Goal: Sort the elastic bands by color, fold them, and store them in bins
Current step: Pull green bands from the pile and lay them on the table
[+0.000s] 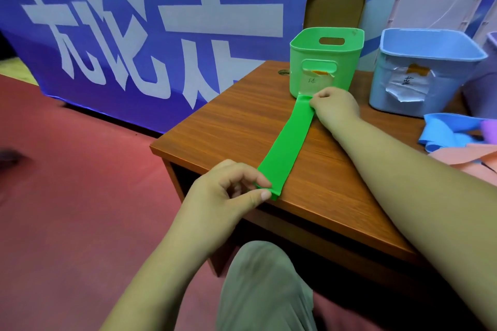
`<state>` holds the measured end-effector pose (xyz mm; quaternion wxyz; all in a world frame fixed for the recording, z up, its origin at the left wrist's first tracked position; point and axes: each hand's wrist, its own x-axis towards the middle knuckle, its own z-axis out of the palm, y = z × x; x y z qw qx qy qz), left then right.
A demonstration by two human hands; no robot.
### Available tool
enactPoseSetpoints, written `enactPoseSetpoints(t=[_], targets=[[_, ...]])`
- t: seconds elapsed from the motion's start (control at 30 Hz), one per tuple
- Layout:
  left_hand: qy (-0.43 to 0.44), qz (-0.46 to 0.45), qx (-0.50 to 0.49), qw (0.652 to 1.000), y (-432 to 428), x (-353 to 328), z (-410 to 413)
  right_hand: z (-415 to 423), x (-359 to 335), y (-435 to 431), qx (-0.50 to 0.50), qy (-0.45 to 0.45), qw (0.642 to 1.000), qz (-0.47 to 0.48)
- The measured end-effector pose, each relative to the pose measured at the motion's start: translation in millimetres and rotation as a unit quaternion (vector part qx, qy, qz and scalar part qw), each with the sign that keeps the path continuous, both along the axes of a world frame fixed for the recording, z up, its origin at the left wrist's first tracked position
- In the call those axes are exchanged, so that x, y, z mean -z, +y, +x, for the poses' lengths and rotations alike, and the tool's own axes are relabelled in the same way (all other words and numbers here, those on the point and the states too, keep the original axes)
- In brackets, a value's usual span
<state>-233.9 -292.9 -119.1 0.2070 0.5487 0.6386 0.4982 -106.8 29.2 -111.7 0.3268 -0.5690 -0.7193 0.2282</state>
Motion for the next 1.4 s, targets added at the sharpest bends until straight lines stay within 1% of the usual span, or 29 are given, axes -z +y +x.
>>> enactPoseSetpoints(t=[0.3, 0.77, 0.87, 1.03, 1.23, 1.4], targets=[[0.01, -0.018, -0.034, 0.999, 2.3, 13.1, -0.1, -3.3, 2.4, 3.1, 0.006, -0.027, 1.0, -0.001], [0.003, -0.009, -0.042, 0.999, 0.2, 17.5, 3.8, -6.0, 6.5, 7.3, 0.015, -0.079, 0.996, 0.028], [0.005, -0.001, -0.046, 0.999, -0.1, 18.3, 4.3, -5.9, 5.5, 6.8, 0.015, -0.074, 0.997, 0.025], [0.001, 0.028, -0.052, 0.998, -0.6, 19.4, 4.3, -4.3, 4.6, 6.9, 0.005, -0.041, 0.999, 0.009], [-0.003, 0.021, -0.05, 0.999, 0.3, 23.0, 5.4, -4.5, 5.9, 6.8, 0.0, -0.047, 0.999, 0.011], [-0.016, 0.021, -0.043, 0.999, 0.4, 23.1, 5.6, -4.3, 7.1, 7.9, 0.019, -0.041, 0.999, 0.018]])
